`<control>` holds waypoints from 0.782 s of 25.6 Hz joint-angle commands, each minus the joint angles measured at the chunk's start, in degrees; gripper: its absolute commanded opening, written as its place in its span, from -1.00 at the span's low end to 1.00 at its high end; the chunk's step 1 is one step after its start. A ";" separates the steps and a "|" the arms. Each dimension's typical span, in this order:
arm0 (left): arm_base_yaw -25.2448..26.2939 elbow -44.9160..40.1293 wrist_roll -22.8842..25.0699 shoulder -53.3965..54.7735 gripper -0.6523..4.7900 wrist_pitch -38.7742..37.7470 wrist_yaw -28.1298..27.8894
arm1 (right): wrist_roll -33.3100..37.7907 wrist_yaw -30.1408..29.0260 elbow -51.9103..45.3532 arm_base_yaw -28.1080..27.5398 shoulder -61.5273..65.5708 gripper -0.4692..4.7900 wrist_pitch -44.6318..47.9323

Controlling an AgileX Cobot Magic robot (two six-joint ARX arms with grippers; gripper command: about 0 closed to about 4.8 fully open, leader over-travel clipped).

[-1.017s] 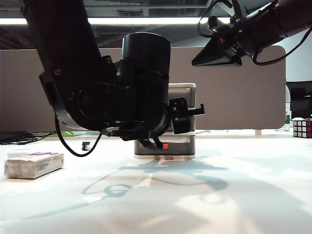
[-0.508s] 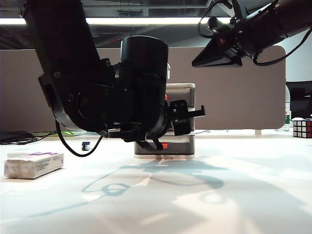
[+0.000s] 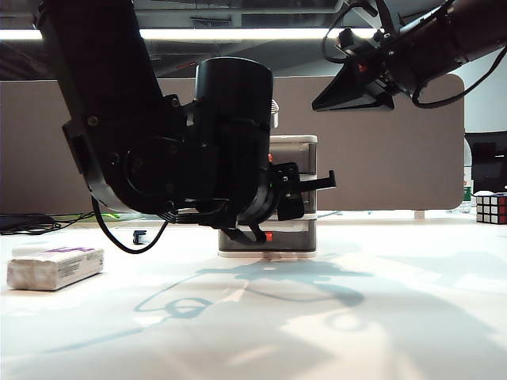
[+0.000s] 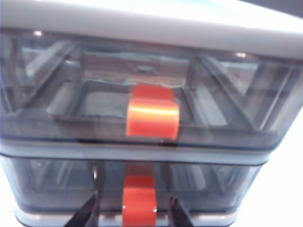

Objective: Open the second layer of the drawer on the table, pick up a pack of napkins on the table and put it in, and finally close the drawer.

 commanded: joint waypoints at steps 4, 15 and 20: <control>0.07 0.11 1.07 -0.11 -0.37 1.90 0.22 | -0.22 -0.13 0.24 0.04 -0.13 -0.84 0.55; 0.04 0.11 1.07 -0.13 -0.73 1.88 0.20 | -0.20 -0.13 0.24 0.04 -0.04 -0.84 0.61; 0.04 0.07 1.09 -0.13 -0.78 1.51 0.20 | -0.17 -0.26 0.26 0.07 1.97 -0.84 1.49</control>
